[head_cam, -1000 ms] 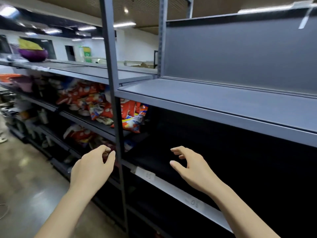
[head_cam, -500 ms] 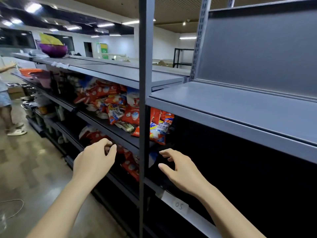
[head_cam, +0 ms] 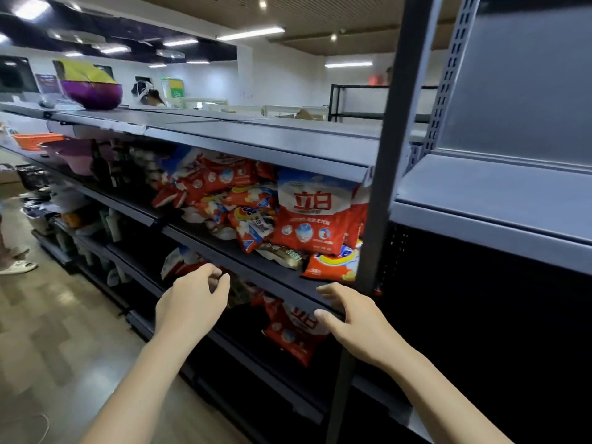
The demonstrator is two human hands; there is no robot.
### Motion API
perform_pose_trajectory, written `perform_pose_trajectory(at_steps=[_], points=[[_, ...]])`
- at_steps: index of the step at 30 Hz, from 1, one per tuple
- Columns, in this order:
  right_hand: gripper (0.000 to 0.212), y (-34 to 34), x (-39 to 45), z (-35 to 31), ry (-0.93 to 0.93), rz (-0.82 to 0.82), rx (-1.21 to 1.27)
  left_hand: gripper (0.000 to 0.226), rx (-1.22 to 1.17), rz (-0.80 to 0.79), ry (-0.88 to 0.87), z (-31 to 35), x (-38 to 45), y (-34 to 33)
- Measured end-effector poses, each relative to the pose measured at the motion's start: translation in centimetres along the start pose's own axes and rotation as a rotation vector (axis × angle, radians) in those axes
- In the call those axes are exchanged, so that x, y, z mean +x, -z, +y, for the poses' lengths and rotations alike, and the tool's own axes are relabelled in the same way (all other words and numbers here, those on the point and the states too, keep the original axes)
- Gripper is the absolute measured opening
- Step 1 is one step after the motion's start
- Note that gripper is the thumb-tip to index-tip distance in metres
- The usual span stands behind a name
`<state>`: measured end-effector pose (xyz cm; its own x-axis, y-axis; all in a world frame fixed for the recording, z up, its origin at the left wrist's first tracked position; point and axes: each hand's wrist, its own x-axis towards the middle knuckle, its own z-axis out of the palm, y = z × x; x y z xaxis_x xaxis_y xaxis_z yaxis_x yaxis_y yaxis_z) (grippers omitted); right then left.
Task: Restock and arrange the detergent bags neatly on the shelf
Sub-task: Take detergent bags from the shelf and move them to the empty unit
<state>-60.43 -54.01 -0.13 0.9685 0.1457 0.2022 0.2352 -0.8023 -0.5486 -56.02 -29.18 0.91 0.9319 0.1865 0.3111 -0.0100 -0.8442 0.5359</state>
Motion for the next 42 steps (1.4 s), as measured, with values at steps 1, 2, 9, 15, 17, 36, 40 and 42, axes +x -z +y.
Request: perform_pose_trajectory(at_steps=[1,2,9,15,17,36,40,42], points=[[0.042,-0.8,1.1,-0.8,-0.021,0.01,0.006,0.023,-0.003,-0.011,-0.008,-1.1,1.6,0.5],[0.042,-1.5,2.2,-1.6,-0.039,0.021,0.008,0.022,-0.002,-0.023,-0.018,-2.2,3.0,1.0],[0.04,-5.2,8.5,-5.7,-0.166,0.124,-0.025,0.025,0.017,-0.126,-0.081,-8.3,12.3,3.4],[0.038,-6.6,13.1,-6.5,-0.285,0.191,-0.054,0.025,0.0,-0.202,-0.102,-11.2,18.9,2.6],[0.038,-7.0,14.8,-6.4,-0.314,0.225,-0.073,0.024,-0.024,-0.217,-0.114,-11.5,21.2,1.8],[0.063,-9.3,27.6,-0.2,-0.743,0.535,-0.134,0.045,-0.327,-0.364,-0.014,-11.1,41.3,-8.6],[0.072,-9.0,28.4,1.3,-0.833,0.635,-0.183,0.059,-0.375,-0.442,-0.088,-11.0,45.6,-11.0],[0.078,-9.0,29.2,1.9,-0.879,0.683,-0.185,0.068,-0.397,-0.456,-0.099,-10.7,47.9,-12.3]])
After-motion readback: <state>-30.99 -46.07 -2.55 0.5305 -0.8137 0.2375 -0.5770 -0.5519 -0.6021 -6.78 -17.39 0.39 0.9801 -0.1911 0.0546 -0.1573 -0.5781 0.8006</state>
